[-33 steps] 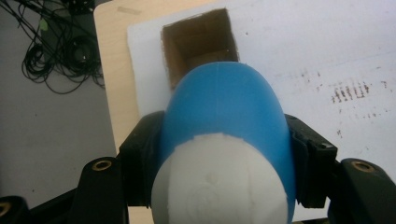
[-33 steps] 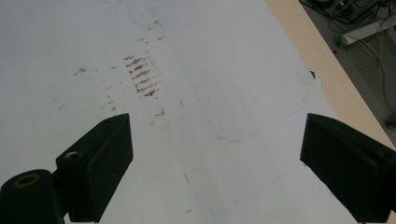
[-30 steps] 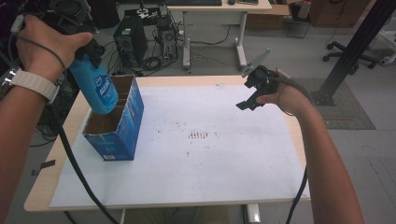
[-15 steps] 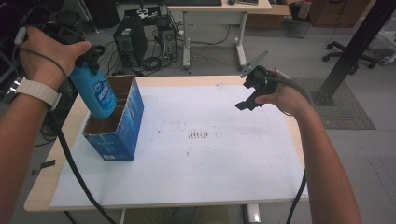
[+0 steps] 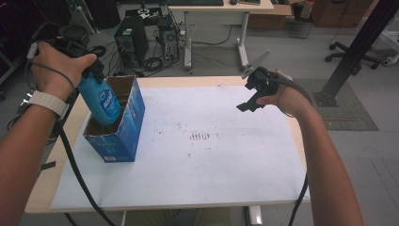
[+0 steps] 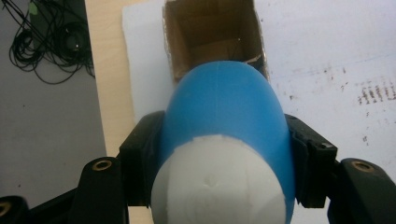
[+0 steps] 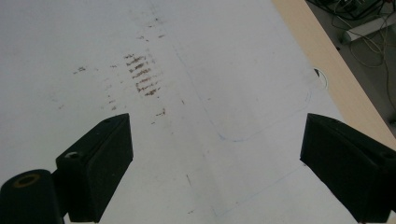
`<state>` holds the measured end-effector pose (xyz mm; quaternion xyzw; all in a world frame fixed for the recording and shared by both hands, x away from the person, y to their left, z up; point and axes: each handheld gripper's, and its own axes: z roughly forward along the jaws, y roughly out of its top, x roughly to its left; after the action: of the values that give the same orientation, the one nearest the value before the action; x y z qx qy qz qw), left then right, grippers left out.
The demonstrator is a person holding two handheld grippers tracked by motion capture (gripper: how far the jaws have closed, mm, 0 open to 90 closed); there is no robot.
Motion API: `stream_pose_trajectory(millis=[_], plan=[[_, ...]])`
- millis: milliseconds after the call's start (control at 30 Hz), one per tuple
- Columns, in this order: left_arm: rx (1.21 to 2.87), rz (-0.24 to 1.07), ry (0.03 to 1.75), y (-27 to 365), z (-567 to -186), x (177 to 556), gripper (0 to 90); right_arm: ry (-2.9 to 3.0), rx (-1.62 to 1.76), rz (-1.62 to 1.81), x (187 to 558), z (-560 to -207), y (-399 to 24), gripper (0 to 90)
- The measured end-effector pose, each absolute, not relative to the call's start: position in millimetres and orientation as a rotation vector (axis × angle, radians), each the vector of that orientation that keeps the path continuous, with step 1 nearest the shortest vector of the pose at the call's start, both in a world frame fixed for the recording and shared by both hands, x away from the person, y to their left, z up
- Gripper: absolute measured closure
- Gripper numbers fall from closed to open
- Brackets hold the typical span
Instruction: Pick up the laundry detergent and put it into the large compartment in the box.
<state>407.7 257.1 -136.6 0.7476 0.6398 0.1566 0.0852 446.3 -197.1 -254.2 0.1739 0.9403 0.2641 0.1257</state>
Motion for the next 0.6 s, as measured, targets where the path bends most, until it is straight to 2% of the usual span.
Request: stream_pose_trajectory(millis=[600], plan=[[2.247,0.459,1.906,261,-180,411,37.9,2.741,0.511,0.763,446,-255,-195,9.3]])
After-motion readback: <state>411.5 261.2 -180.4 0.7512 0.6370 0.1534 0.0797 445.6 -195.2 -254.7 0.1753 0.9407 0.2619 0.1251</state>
